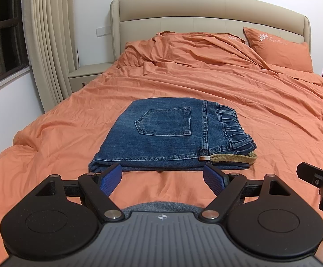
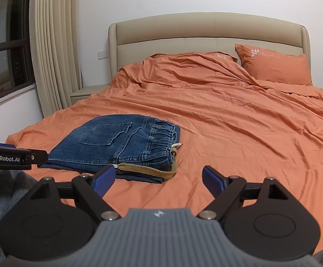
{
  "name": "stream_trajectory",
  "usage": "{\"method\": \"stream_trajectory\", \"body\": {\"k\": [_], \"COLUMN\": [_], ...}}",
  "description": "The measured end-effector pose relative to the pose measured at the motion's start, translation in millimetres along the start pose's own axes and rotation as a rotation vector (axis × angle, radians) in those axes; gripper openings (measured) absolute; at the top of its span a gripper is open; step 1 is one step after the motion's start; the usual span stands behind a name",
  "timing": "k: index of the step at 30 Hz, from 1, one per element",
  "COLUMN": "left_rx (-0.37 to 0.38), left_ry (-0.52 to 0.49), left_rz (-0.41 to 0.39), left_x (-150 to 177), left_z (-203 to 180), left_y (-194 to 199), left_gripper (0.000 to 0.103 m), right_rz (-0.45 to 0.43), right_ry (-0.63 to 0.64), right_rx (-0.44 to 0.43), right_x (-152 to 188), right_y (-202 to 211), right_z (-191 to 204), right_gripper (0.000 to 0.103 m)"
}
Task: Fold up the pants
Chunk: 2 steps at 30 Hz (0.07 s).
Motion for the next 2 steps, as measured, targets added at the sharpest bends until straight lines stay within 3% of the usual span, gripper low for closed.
{"method": "stream_trajectory", "body": {"k": [2], "left_rx": [0.002], "left_ry": [0.0], "left_rz": [-0.001], "left_x": [-1.4], "left_z": [-0.7], "left_y": [0.2], "left_gripper": [0.097], "right_rz": [0.0], "right_ry": [0.001], "right_rx": [0.001], "right_x": [0.0], "right_y": [-0.2], "right_z": [0.0], "right_gripper": [0.082]}}
Point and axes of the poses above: each gripper's, at about its wrist camera, not at the fingertips, and y roughly against the way its jaws point, z to its left, x to its underside, the point moved 1 cm from there along -y, roughly the way its jaws point, and after that the axes turned 7 degrees about -y, right-handed, at the moved point
